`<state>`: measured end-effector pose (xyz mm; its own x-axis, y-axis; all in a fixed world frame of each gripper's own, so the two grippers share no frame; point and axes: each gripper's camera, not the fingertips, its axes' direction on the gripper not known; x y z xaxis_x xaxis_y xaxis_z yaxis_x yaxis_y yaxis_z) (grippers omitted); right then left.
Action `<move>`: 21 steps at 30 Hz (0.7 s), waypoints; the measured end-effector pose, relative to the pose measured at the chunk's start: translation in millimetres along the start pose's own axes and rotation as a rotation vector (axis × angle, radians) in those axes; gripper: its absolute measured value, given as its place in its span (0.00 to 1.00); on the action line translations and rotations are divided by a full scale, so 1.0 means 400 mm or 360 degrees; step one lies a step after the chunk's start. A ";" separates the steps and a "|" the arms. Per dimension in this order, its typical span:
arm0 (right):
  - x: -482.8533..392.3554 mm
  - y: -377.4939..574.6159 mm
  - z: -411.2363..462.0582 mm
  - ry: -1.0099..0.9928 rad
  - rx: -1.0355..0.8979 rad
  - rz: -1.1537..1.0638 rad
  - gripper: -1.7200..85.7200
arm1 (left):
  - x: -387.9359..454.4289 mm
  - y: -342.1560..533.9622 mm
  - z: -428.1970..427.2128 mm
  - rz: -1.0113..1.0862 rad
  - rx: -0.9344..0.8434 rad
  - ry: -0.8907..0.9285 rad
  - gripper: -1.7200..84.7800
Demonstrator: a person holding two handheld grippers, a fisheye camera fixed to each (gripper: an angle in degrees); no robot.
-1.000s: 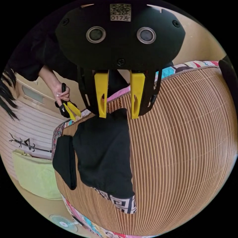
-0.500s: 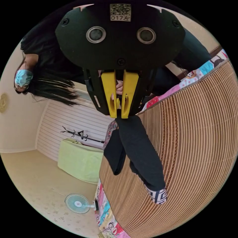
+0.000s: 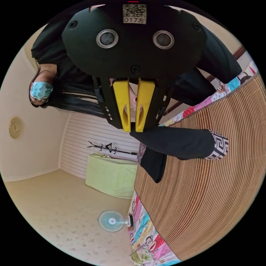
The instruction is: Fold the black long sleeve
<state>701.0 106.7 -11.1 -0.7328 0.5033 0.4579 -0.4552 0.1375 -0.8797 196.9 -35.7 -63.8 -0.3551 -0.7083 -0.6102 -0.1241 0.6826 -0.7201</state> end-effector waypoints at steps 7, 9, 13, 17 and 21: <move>0.039 0.065 0.270 0.0502 -0.0271 0.0252 0.11 | 0.050 0.183 -0.282 -0.0086 0.0311 -0.0008 0.06; 0.066 0.074 0.397 0.0599 -0.0451 0.0234 0.11 | 0.045 0.222 -0.388 -0.0075 0.0459 0.0069 0.06; 0.100 0.143 0.731 0.0583 -0.0734 0.0050 0.10 | 0.120 0.265 -0.664 0.0073 0.0729 0.0175 0.06; 0.116 0.263 1.047 0.0401 -0.0964 -0.0187 0.10 | 0.335 0.325 -0.897 0.0426 0.0853 0.0050 0.06; 0.177 0.384 1.233 0.0428 -0.1087 -0.0349 0.10 | 0.431 0.432 -1.023 0.0523 0.0945 -0.0107 0.06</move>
<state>329.8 -257.4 -50.4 -0.4735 0.5821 0.6611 -0.0982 0.7110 -0.6963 -265.1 33.8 -158.4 -0.2267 -0.5040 -0.8334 0.5168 0.6630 -0.5416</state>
